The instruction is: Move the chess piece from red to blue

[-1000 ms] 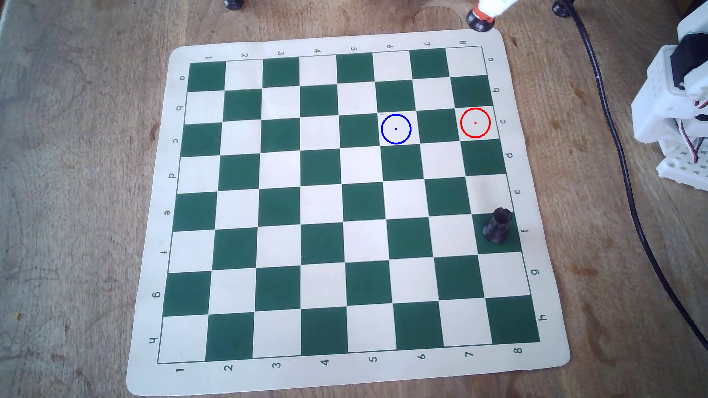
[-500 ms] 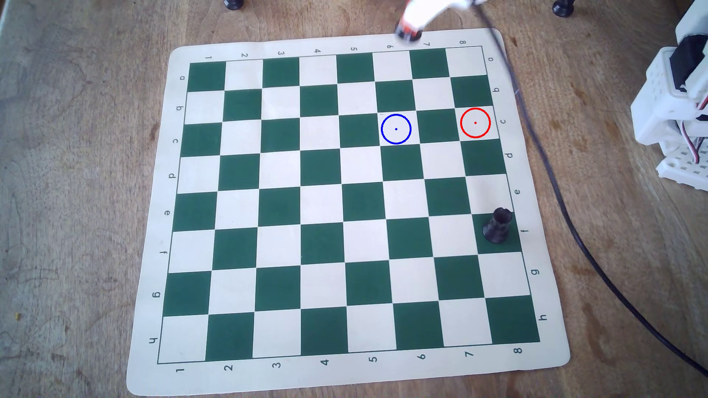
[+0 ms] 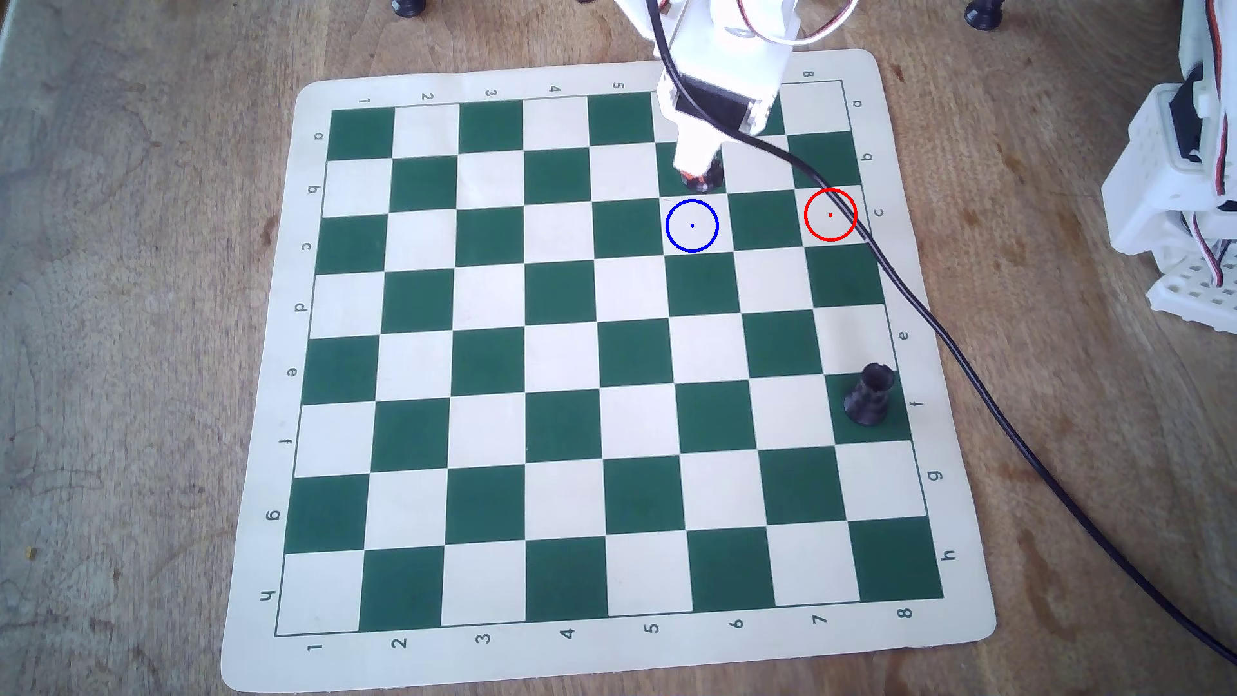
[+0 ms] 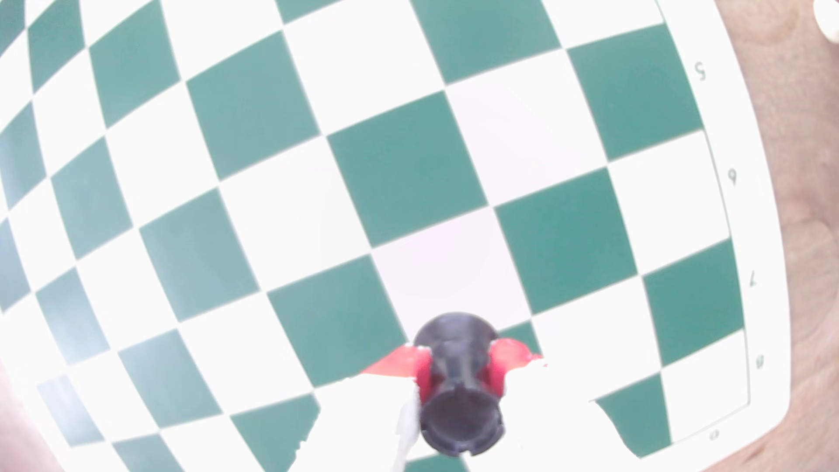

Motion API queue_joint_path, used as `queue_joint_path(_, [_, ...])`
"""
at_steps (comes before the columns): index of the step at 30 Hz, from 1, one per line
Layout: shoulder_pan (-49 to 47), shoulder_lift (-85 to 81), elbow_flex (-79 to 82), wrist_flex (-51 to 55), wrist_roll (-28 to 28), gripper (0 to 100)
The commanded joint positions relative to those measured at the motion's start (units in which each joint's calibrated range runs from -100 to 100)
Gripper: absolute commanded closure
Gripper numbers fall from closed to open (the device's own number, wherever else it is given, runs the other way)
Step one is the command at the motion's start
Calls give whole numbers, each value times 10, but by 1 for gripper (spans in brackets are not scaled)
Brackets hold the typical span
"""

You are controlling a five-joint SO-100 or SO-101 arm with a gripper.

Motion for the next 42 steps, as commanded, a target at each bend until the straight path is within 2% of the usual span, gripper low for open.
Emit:
queue_joint_path(1, [-5,11,4,-7,3,100])
queue_joint_path(42, [-11,58,8,-71,-3,100])
